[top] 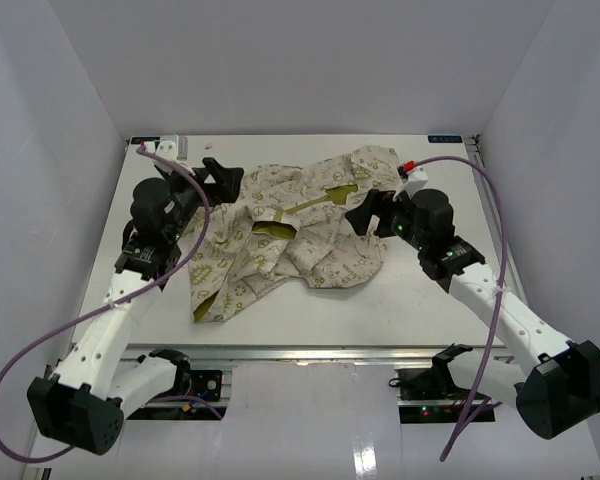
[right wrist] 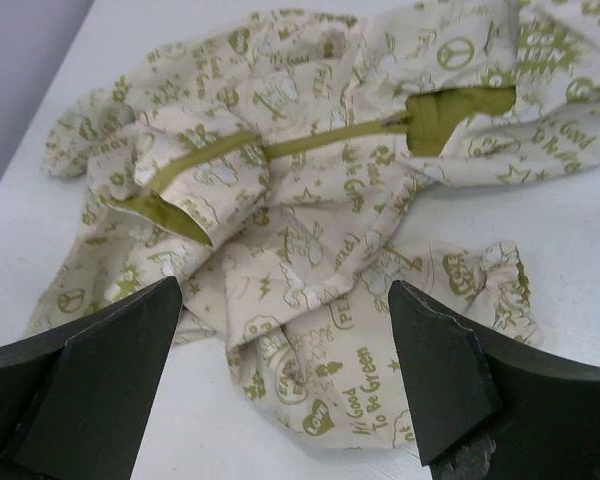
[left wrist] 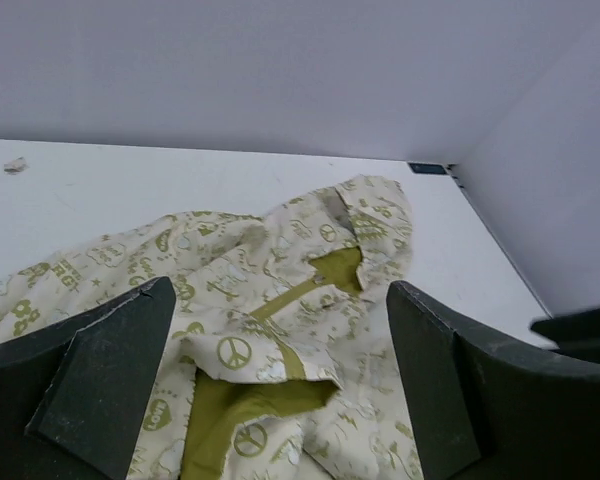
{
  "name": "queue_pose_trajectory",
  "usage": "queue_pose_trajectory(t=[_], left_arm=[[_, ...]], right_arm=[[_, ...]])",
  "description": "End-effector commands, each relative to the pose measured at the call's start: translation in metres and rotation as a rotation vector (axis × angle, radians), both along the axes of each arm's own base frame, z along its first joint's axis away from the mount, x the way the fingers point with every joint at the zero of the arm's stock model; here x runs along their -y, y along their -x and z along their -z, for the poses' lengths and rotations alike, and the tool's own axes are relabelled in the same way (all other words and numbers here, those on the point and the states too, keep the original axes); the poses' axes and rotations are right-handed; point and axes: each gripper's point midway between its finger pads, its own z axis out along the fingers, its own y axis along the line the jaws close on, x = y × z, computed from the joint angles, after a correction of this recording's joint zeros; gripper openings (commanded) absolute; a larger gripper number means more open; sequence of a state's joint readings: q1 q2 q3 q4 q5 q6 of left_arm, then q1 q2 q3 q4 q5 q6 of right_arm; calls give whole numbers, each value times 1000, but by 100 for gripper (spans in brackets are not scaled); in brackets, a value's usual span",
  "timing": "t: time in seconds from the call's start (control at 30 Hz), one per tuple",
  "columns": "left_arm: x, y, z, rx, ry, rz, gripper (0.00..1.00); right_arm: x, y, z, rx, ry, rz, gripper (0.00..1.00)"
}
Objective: Zip up the jacket
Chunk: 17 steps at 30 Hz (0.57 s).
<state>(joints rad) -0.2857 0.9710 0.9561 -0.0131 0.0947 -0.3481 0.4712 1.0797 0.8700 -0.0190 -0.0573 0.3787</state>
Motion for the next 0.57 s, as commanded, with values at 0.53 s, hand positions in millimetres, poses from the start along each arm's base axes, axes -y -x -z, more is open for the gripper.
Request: queue_pose_trajectory(t=[0.53], left_arm=[[49,95,42,-26,-10,371,98]], right_arm=[[33,44,-34,89,134,18,90]])
